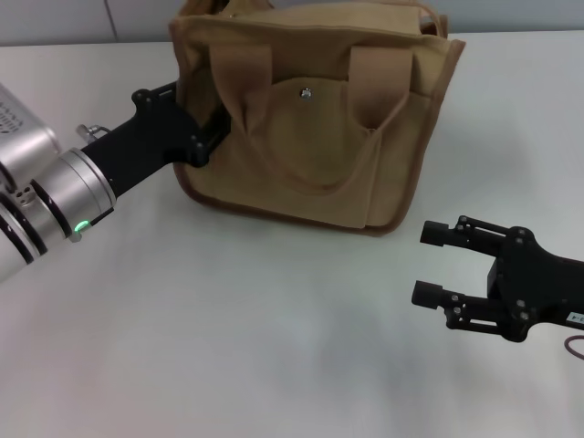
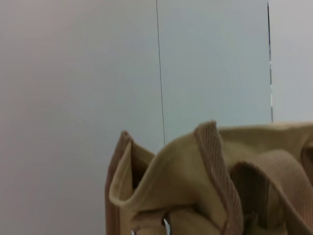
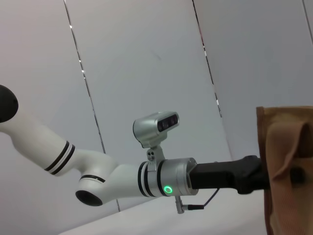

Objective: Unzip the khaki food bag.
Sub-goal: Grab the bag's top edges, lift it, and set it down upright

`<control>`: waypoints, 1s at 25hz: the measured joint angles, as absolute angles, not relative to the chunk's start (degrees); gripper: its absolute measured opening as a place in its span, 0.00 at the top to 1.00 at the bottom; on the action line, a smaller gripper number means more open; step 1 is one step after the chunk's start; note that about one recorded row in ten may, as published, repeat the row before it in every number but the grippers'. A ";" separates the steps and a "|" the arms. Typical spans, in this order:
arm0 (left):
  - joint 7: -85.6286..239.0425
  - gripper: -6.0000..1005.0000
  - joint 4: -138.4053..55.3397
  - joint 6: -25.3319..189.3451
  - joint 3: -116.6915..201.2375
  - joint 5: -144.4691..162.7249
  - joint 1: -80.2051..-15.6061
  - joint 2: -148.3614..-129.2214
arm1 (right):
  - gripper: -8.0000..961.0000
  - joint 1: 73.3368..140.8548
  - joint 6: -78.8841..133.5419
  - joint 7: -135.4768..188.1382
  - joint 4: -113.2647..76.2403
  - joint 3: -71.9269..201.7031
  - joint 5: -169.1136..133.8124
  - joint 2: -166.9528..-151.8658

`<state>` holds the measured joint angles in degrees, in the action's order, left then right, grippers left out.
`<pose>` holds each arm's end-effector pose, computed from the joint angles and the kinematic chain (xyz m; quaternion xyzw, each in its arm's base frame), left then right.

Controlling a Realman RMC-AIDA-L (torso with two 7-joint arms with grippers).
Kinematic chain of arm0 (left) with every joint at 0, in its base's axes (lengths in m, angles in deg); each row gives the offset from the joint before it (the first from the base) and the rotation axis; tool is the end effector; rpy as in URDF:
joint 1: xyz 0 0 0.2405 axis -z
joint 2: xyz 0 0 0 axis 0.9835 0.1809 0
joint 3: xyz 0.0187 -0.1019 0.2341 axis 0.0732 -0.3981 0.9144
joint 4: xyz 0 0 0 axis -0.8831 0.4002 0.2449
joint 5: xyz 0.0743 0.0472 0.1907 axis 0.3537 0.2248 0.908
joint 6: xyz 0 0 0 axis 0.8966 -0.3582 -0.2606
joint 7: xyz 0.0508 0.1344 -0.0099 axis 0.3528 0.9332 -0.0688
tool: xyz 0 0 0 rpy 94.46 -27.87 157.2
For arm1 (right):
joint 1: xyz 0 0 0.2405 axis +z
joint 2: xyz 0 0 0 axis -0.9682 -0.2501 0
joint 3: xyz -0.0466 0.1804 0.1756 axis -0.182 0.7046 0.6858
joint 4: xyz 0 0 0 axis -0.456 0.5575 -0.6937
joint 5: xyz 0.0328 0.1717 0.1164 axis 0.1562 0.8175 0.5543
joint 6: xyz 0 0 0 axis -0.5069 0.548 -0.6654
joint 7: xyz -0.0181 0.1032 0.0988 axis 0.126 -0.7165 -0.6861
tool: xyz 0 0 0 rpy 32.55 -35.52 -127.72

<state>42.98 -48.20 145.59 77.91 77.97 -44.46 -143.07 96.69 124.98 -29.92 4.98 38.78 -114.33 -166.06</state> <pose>-0.2634 0.3569 -0.0442 -0.8691 -0.1294 -0.3154 0.3583 0.2838 0.2447 -0.0089 -0.9088 0.1572 0.3744 0.0961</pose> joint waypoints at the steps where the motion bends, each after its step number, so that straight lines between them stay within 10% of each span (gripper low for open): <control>1: 42.86 0.58 -48.22 146.31 77.85 77.81 -44.62 -143.07 | 0.20 96.62 124.98 -29.91 4.99 38.86 -114.12 -166.07; 15: 33.78 0.90 -56.98 159.74 78.61 78.02 -48.36 -142.61 | 0.20 92.83 126.56 -29.71 3.28 40.00 -94.94 -165.92; 25: 37.54 0.95 -57.06 160.76 79.84 78.10 -49.87 -142.66 | 0.20 93.13 126.16 -29.98 3.22 40.11 -94.89 -165.87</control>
<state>37.54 -57.06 160.76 79.84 78.10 -49.87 -142.66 93.13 126.16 -29.98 3.22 40.11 -94.89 -165.87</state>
